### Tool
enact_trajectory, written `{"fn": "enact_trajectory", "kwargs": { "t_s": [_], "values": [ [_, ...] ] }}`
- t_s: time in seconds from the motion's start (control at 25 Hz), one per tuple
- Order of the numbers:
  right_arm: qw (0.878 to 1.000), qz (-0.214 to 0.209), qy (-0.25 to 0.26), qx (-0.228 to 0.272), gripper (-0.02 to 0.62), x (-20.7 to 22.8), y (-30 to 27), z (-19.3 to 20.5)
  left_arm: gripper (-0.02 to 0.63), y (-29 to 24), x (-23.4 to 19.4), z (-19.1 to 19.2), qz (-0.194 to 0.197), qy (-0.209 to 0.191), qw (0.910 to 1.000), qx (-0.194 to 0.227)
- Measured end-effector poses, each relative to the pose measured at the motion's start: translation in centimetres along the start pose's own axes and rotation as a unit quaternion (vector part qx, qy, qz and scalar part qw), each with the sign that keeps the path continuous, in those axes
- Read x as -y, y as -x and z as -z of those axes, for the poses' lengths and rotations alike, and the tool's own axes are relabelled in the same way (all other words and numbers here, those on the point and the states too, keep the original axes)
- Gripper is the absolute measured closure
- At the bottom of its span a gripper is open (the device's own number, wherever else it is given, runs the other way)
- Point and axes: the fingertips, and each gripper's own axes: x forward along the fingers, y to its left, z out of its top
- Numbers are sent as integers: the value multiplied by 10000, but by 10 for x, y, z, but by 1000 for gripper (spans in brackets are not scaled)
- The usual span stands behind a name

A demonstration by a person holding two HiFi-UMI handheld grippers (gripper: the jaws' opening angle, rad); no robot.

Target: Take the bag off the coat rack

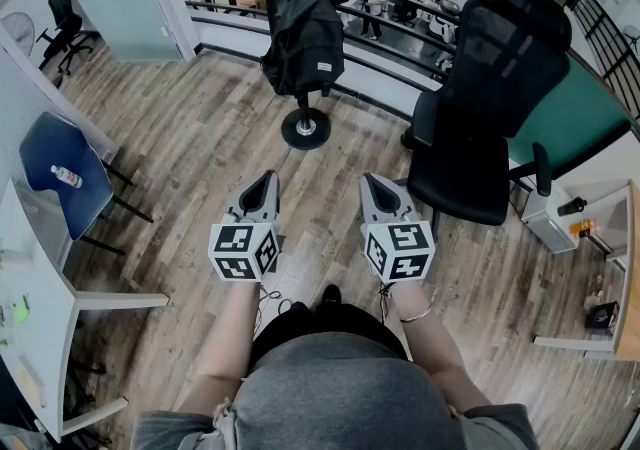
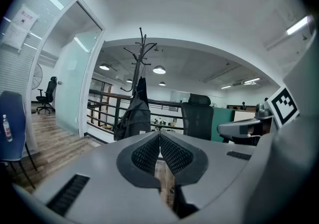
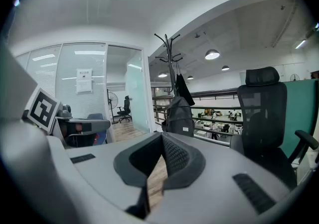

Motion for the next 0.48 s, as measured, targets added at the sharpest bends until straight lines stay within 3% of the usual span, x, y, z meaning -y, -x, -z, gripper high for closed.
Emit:
{"fn": "enact_trajectory", "kwargs": {
  "t_s": [0.48],
  "values": [
    [9998, 26, -78, 195, 591, 15, 1, -2, 578, -12, 13, -4, 49, 7, 10000, 33]
  ]
}}
